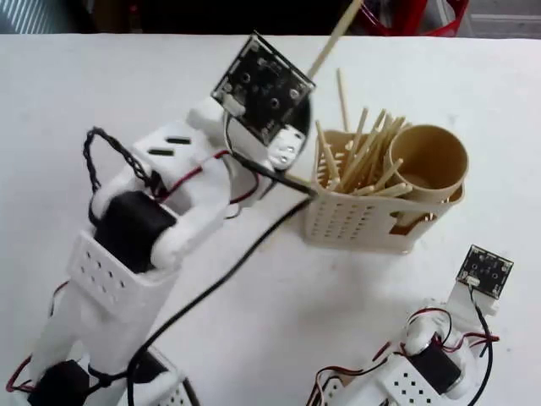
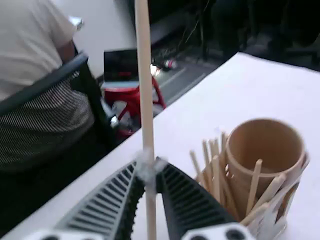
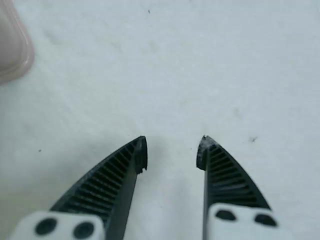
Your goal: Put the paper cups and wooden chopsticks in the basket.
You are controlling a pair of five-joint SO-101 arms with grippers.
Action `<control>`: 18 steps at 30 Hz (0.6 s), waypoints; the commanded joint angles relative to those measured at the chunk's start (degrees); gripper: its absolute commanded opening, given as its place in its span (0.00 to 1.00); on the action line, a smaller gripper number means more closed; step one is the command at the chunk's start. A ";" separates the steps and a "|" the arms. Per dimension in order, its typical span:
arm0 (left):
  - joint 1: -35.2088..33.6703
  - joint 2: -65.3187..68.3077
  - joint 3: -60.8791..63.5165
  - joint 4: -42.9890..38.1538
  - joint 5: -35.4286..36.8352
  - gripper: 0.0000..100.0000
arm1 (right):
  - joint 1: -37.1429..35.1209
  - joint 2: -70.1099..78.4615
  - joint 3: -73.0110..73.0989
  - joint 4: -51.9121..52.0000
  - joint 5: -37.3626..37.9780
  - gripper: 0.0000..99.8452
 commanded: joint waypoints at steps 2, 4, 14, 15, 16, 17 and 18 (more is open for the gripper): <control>9.01 -1.98 3.78 -16.44 0.53 0.02 | -0.57 -0.31 0.53 -0.92 0.09 0.18; 10.86 -1.98 6.59 -21.45 0.53 0.02 | -0.57 -0.31 0.53 -0.92 0.09 0.18; 11.30 -1.89 18.99 -36.75 3.34 0.03 | -0.57 -0.40 0.53 -0.92 0.09 0.18; 11.21 -1.89 19.08 -36.75 4.66 0.03 | -0.57 -0.40 0.53 -0.92 0.09 0.18; 11.12 -1.89 19.25 -36.75 5.63 0.03 | -0.57 -0.40 0.53 -0.92 0.09 0.18; 11.12 -1.63 19.25 -36.66 6.24 0.03 | -0.57 -0.40 0.53 -0.92 0.09 0.18; 11.12 -1.01 19.25 -36.66 6.42 0.03 | -0.66 -0.40 0.53 -0.92 0.09 0.18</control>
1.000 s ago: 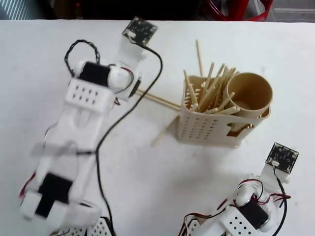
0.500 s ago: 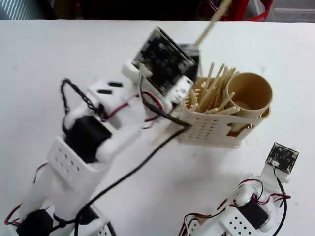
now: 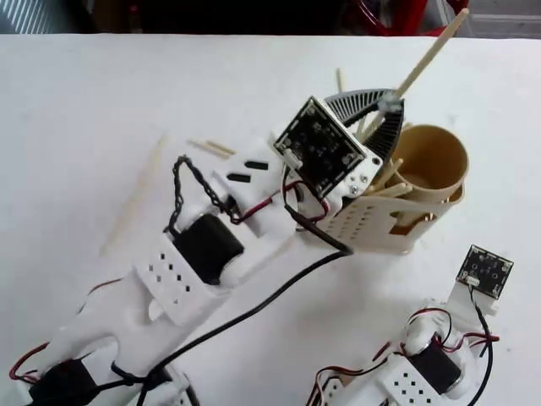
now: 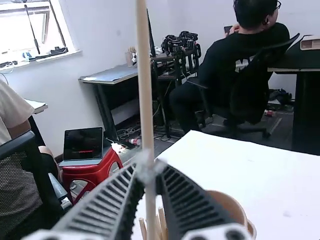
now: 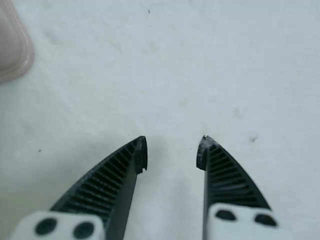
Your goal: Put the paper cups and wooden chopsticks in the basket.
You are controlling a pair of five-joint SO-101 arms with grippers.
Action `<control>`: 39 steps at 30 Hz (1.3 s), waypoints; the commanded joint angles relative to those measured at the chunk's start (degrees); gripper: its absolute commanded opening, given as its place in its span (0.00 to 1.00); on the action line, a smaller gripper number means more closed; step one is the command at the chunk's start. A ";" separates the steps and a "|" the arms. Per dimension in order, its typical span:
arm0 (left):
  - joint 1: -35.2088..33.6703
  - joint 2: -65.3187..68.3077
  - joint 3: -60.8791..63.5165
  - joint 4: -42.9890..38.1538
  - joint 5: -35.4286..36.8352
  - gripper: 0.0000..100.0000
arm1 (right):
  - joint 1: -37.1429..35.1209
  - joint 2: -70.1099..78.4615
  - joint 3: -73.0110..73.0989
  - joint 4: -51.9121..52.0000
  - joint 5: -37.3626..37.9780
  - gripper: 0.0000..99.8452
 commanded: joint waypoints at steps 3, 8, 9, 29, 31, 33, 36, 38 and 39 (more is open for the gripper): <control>0.13 2.33 -0.70 -2.11 2.81 0.03 | -0.66 -0.40 0.53 -0.92 0.09 0.18; 0.04 9.36 -3.43 -3.78 2.81 0.03 | -0.66 -0.40 0.53 -0.92 0.09 0.18; -0.40 10.33 -4.13 -3.43 2.81 0.02 | -0.66 -0.40 0.53 -0.92 0.09 0.18; -3.56 11.74 -5.27 0.09 7.21 0.03 | -0.66 -0.40 0.53 -0.92 0.09 0.18; -3.56 11.74 -5.45 0.00 7.21 0.03 | -0.66 -0.40 0.53 -0.92 0.09 0.18; -3.56 11.56 -5.71 0.00 7.21 0.03 | -0.66 -0.40 0.53 -0.92 0.09 0.18; -3.56 11.47 -5.71 0.00 7.21 0.03 | -0.66 -0.40 0.53 -0.92 0.09 0.18; -3.56 11.56 -5.45 0.00 7.21 0.03 | -0.66 -0.40 0.53 -0.92 0.09 0.18; -3.56 11.56 -5.36 0.00 7.21 0.03 | -0.66 -0.40 0.53 -0.92 0.09 0.18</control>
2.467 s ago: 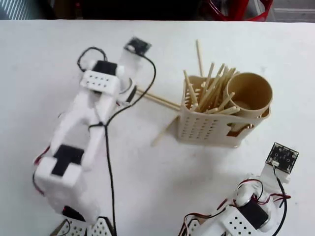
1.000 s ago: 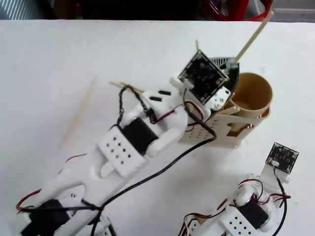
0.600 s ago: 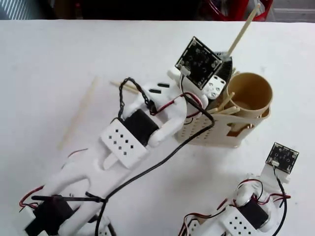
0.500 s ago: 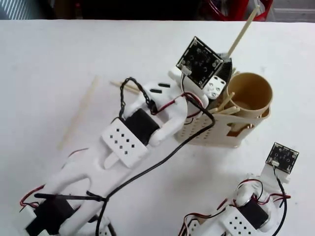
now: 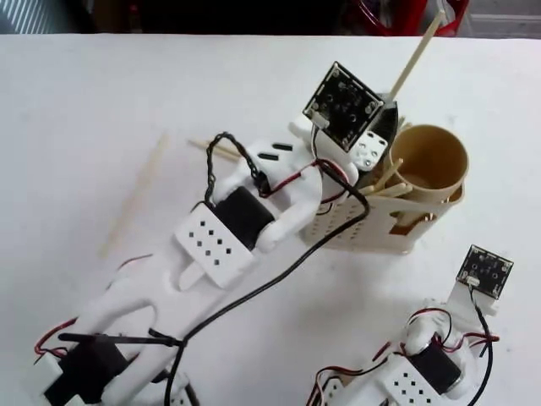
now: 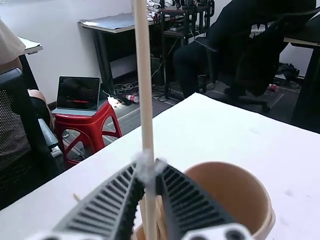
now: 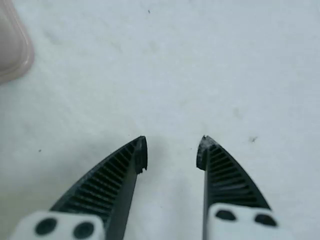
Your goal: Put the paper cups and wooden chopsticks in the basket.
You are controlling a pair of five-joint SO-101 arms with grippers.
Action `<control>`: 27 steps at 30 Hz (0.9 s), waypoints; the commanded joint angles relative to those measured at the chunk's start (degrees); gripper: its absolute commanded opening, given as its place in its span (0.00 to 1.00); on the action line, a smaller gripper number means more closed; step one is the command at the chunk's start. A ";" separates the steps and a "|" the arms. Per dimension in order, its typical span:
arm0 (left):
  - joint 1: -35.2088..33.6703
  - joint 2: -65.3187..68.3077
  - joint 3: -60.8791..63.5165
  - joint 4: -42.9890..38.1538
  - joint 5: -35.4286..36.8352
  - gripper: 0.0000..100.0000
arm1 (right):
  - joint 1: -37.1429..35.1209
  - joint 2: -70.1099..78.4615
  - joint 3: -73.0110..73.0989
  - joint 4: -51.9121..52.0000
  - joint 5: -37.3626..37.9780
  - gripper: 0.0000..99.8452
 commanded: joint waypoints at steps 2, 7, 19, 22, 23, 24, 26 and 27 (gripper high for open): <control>-0.48 -0.48 -2.73 0.00 0.53 0.03 | -0.66 -0.40 0.53 -0.92 0.09 0.18; -0.48 -0.31 -2.73 -1.76 0.62 0.03 | -0.66 -0.48 0.53 -0.92 0.09 0.18; -2.86 0.04 -0.97 -3.87 8.70 0.03 | -0.66 -0.48 0.53 -0.92 0.09 0.18; -4.44 0.31 -0.44 -4.31 9.05 0.03 | -0.66 -0.48 0.53 -0.92 0.09 0.18; -4.70 0.31 -0.44 -4.13 9.05 0.03 | -0.66 -0.48 0.53 -0.92 0.09 0.18; -4.97 0.31 -0.35 -4.13 9.05 0.03 | -0.66 -0.48 0.53 -0.92 0.09 0.18; -5.05 0.31 -0.35 -3.78 9.05 0.03 | -0.66 -0.48 0.53 -0.92 0.09 0.18; -5.05 0.31 -0.35 -3.08 9.05 0.03 | -0.66 -0.48 0.53 -0.92 0.09 0.18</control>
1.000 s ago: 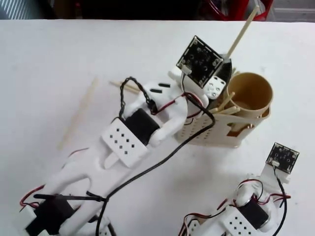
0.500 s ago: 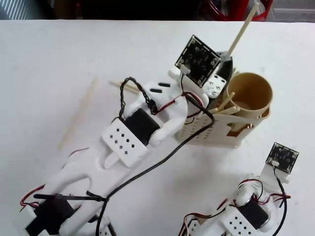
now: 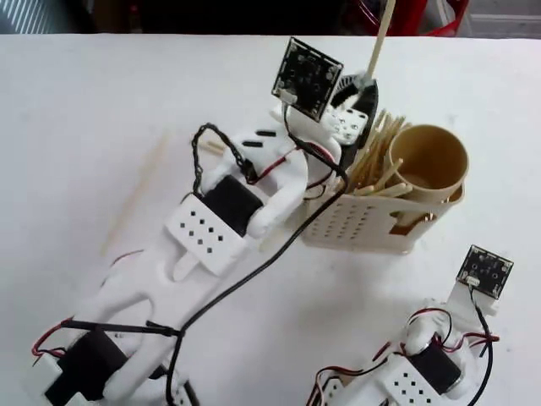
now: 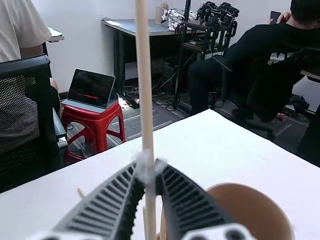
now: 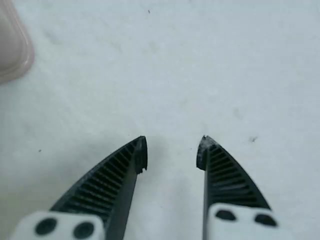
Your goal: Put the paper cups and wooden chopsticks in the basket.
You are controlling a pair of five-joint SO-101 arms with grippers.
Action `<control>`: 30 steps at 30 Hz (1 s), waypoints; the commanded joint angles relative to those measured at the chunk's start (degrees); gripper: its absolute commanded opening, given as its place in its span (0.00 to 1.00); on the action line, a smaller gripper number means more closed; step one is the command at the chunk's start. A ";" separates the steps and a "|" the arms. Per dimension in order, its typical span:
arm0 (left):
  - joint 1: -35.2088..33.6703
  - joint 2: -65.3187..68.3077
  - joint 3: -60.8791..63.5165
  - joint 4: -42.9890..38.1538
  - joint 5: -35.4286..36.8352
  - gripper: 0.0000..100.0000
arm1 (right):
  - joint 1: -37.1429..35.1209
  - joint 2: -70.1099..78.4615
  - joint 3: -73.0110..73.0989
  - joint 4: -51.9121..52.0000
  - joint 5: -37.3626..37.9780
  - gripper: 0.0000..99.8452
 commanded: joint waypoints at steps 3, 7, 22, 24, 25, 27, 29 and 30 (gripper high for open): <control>-0.48 -0.57 -0.44 2.29 0.70 0.03 | -0.66 -0.48 0.53 -0.92 0.09 0.18; -0.48 -0.66 -0.44 5.27 0.35 0.03 | -0.66 -0.48 0.53 -0.92 0.09 0.18; -0.40 -5.41 9.85 -1.85 -0.53 0.03 | -0.66 -0.48 0.53 -0.92 0.09 0.18; -0.40 -6.81 11.25 -2.90 -3.08 0.03 | -0.66 -0.48 0.53 -0.92 0.09 0.18; -0.40 -7.16 11.69 -2.81 -3.78 0.03 | -0.66 -0.48 0.53 -0.92 0.09 0.18; -0.48 -7.34 12.48 -2.81 -3.87 0.03 | -0.66 -0.48 0.53 -0.92 0.09 0.18; -0.66 -7.34 12.75 -2.64 -3.87 0.03 | -0.66 -0.48 0.53 -0.92 0.09 0.18; -0.66 -7.34 12.75 -2.46 -3.87 0.05 | -0.66 -0.48 0.53 -0.92 0.09 0.18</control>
